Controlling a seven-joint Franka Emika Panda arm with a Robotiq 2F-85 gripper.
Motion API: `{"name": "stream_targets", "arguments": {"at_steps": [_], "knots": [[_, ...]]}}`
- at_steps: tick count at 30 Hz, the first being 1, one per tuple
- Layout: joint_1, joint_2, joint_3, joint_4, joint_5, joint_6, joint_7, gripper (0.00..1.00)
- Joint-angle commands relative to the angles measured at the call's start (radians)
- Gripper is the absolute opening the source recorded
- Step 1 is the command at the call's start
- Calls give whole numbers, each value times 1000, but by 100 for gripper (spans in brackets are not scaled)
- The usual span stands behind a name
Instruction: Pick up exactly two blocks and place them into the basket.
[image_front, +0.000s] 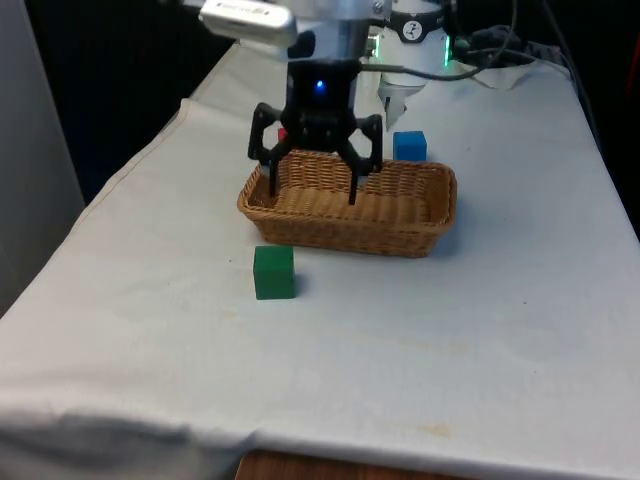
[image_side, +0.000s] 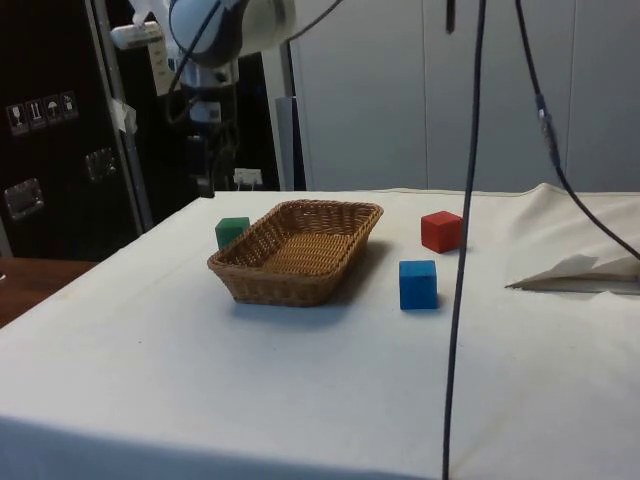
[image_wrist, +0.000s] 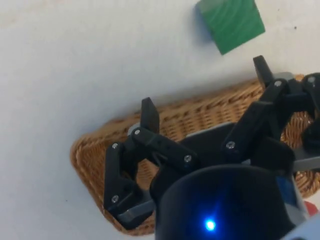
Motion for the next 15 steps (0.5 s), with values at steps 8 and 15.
{"name": "stream_targets", "arguments": {"at_steps": [8, 15], "knots": [[-30, 89, -16, 66, 107, 11, -94, 100], [-37, 137, -28, 97, 190, 6, -171, 100]]}}
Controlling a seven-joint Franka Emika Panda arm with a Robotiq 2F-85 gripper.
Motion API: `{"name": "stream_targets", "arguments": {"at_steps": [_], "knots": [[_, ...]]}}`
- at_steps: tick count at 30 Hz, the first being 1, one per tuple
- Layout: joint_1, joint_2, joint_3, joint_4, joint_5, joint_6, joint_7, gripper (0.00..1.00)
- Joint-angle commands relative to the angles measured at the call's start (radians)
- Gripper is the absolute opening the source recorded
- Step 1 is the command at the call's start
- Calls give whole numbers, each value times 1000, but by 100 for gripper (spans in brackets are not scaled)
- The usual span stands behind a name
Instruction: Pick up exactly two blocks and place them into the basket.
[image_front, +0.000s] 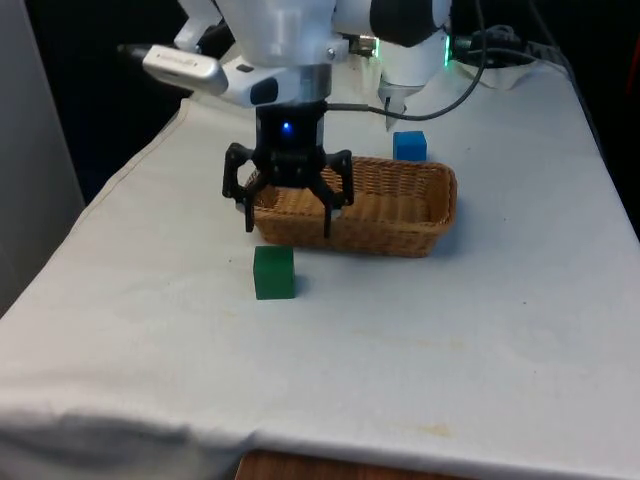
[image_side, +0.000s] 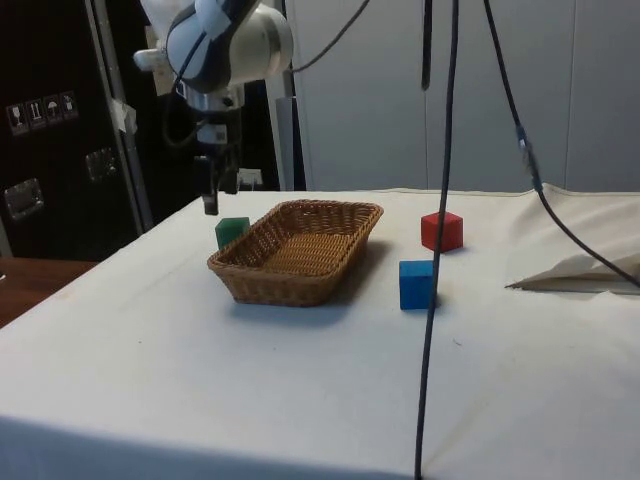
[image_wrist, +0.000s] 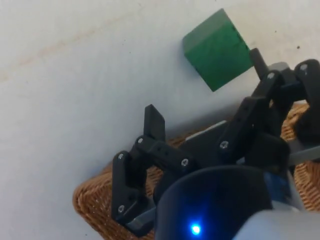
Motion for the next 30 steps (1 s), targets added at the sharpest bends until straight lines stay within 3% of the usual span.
{"name": "stream_targets", "arguments": {"at_steps": [1, 5, 6, 7, 15, 16, 17, 23, 25, 26, 30], "knots": [[-12, 6, 12, 7, 11, 1, -16, 100], [-17, 36, 13, 18, 55, 9, -77, 100], [-6, 26, 0, 9, 46, 2, -61, 100], [-17, 41, 12, 21, 63, 10, -88, 100], [-25, 94, 2, 48, 139, 16, -191, 100], [-14, 86, -9, 37, 134, 11, -182, 100], [-26, 99, 1, 53, 148, 14, -199, 100], [-33, 140, -7, 86, 191, 8, -233, 100], [-26, 141, -15, 81, 194, 10, -233, 100], [-34, 149, -9, 92, 199, 8, -238, 100], [-33, 154, -11, 93, 212, 9, -245, 100]]}}
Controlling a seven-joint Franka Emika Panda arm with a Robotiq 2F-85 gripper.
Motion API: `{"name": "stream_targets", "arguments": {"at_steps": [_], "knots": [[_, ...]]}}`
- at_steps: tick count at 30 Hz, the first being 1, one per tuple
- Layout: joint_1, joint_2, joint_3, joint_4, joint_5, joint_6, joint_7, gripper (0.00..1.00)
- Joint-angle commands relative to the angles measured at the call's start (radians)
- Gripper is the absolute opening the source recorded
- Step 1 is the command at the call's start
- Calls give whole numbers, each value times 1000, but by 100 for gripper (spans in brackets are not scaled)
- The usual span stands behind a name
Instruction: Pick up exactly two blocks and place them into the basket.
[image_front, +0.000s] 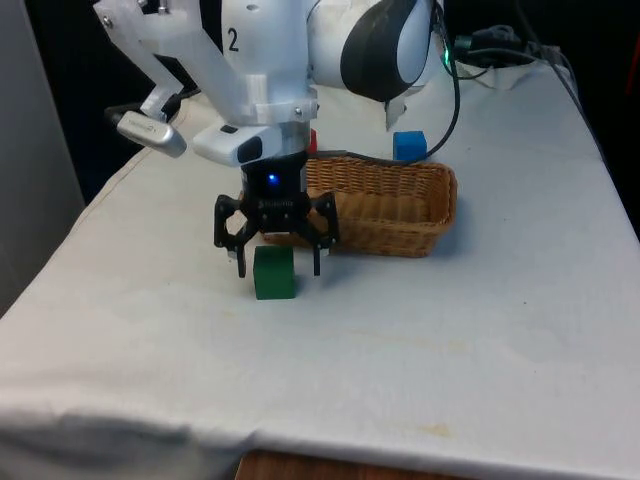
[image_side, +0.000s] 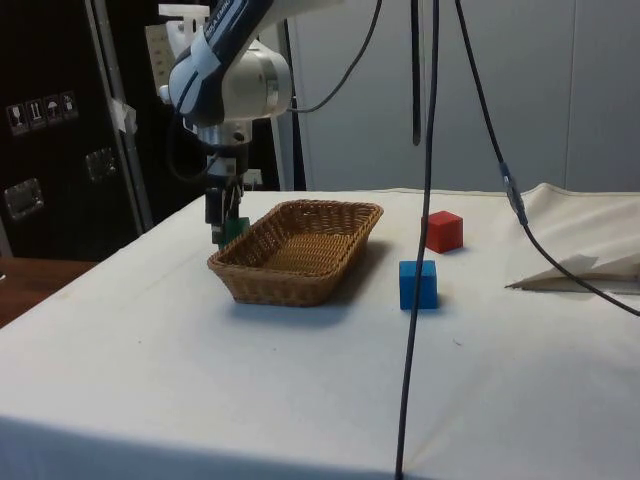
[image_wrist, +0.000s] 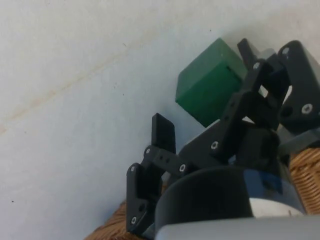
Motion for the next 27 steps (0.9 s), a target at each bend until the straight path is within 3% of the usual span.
{"name": "stream_targets", "arguments": {"at_steps": [1, 3, 4, 5, 6, 7, 10, 14, 18, 22, 23, 24, 27], "knots": [[-5, 0, 5, 3, 5, 0, -6, 98], [-5, 0, 5, 2, 7, 0, -6, 81], [0, 0, 0, -1, 4, 0, -1, 58], [-5, 0, 5, 1, 8, 0, -7, 58], [-4, 0, 5, 0, 9, 0, -7, 47], [-4, 0, 5, 0, 10, 1, -7, 29], [-4, 0, 5, -1, 11, 1, -8, 0], [0, 0, -1, -2, 7, -1, -2, 0], [-4, 0, 4, -1, 11, 1, -8, 1], [8, -20, -16, -5, 6, -12, 21, 1], [4, -8, -8, 0, 10, -2, 11, 1], [13, -29, -22, -7, 4, -17, 35, 1], [19, -42, -32, -8, 3, -29, 53, 1]]}}
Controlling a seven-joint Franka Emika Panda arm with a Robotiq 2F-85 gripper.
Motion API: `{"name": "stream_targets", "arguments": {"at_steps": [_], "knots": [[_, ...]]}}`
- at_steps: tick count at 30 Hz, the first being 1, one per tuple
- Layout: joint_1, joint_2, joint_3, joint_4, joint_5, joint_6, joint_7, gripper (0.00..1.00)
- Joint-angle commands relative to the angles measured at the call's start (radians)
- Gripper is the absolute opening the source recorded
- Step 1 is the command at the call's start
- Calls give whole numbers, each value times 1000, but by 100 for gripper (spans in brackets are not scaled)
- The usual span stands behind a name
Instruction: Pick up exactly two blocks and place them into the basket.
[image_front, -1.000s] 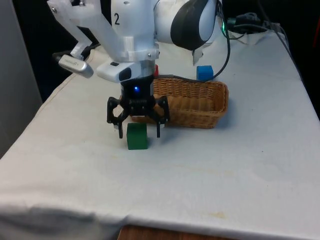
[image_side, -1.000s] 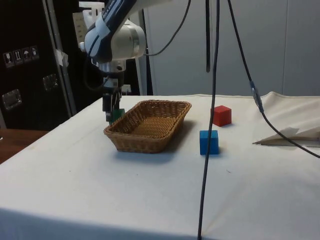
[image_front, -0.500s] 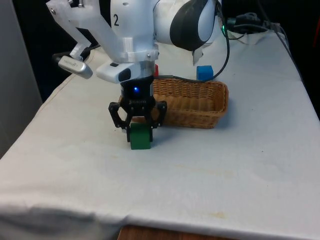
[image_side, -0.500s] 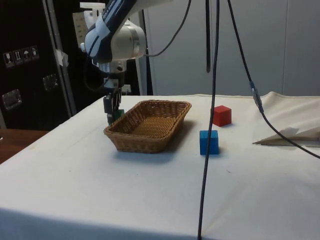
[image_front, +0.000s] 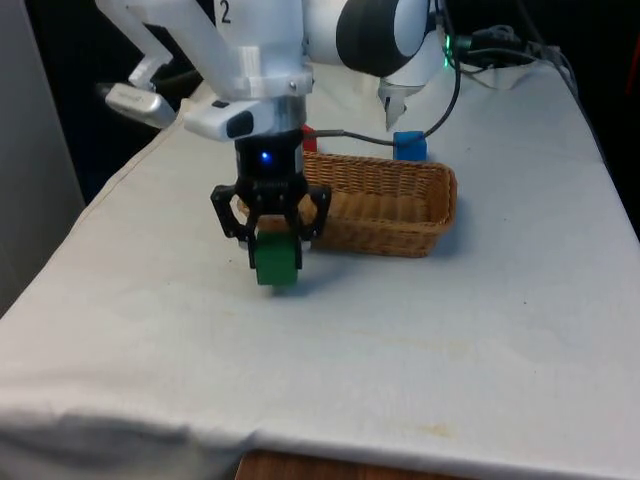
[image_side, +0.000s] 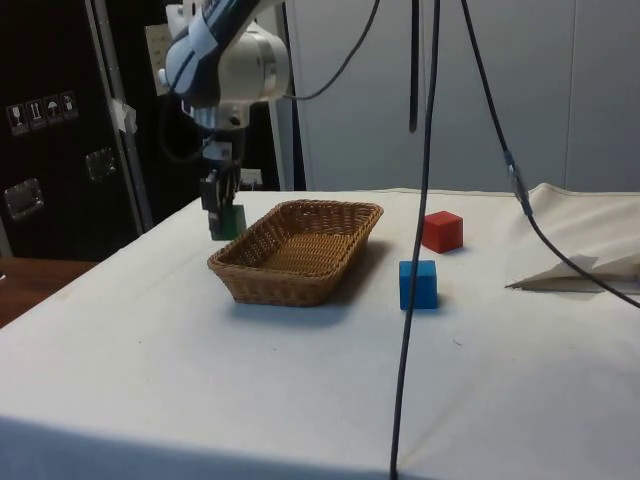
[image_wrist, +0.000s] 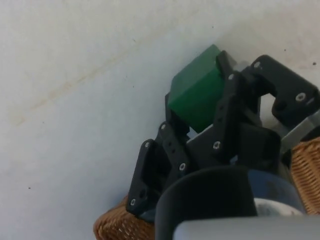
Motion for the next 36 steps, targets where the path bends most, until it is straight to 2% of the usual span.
{"name": "stream_targets", "arguments": {"at_steps": [1, 2, 3, 4, 10, 11, 12, 18, 19, 20, 25, 26, 27, 30, 31, 34, 35, 36], "knots": [[9, -7, -11, -6, -6, -4, 17, 1], [11, -11, -15, -7, -7, -7, 23, 1], [4, -6, -6, -1, 0, -3, 11, 1], [13, -16, -18, -7, -7, -9, 30, 1], [27, -44, -41, -7, -10, -28, 74, 1], [18, -35, -29, -1, -1, -21, 57, 1], [29, -48, -44, -6, -10, -31, 81, 1], [40, -75, -63, -5, -15, -46, 126, 1], [31, -68, -51, -1, -5, -38, 109, 1], [41, -79, -65, -5, -16, -48, 132, 1], [52, -107, -82, -8, -22, -60, 168, 1], [43, -98, -71, 0, -12, -54, 155, 1], [55, -115, -85, -13, -23, -63, 170, 1], [64, -139, -93, -27, -25, -73, 175, 1], [73, -159, -99, -41, -29, -76, 178, 1], [84, -189, -98, -66, -42, -70, 185, 1], [68, -180, -86, -49, -35, -78, 176, 1], [87, -199, -97, -74, -49, -68, 188, 1]]}}
